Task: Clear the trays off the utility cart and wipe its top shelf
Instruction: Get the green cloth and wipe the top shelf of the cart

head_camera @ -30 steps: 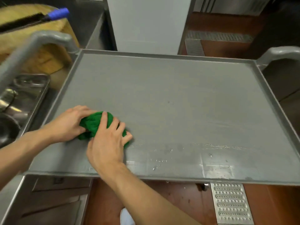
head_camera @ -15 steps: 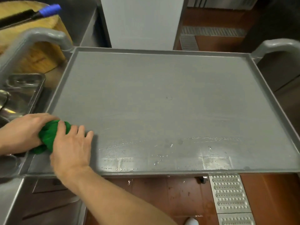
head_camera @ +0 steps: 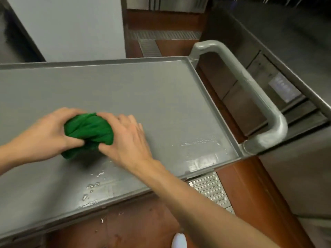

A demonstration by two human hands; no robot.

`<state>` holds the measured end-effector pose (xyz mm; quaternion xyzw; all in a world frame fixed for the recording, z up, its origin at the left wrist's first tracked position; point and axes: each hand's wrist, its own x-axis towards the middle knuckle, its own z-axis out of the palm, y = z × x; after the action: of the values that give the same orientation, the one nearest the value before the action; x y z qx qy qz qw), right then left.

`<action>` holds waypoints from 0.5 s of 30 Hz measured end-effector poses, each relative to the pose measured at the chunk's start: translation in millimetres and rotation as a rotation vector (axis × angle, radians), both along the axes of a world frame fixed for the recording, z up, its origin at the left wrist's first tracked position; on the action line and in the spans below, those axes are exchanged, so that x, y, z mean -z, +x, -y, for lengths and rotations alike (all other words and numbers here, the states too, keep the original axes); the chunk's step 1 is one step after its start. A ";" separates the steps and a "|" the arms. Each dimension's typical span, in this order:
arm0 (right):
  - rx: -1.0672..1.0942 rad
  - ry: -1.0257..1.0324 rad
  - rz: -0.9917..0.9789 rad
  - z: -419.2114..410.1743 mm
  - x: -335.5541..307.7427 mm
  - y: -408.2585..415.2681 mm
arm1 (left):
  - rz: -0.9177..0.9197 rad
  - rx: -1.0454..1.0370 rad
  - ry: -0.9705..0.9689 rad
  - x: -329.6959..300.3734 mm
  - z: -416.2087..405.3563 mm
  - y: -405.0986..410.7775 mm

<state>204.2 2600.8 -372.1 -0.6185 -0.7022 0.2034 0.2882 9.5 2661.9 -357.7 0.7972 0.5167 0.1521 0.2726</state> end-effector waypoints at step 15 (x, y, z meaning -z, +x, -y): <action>0.536 -0.060 0.370 70.5 51.8 256.5 | 0.114 0.503 0.063 59.1 4.0 325.0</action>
<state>460.7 2530.2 -423.9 -0.8161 -0.5484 0.0251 0.1808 334.5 2658.0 -416.8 0.8988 0.2812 0.1401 0.3056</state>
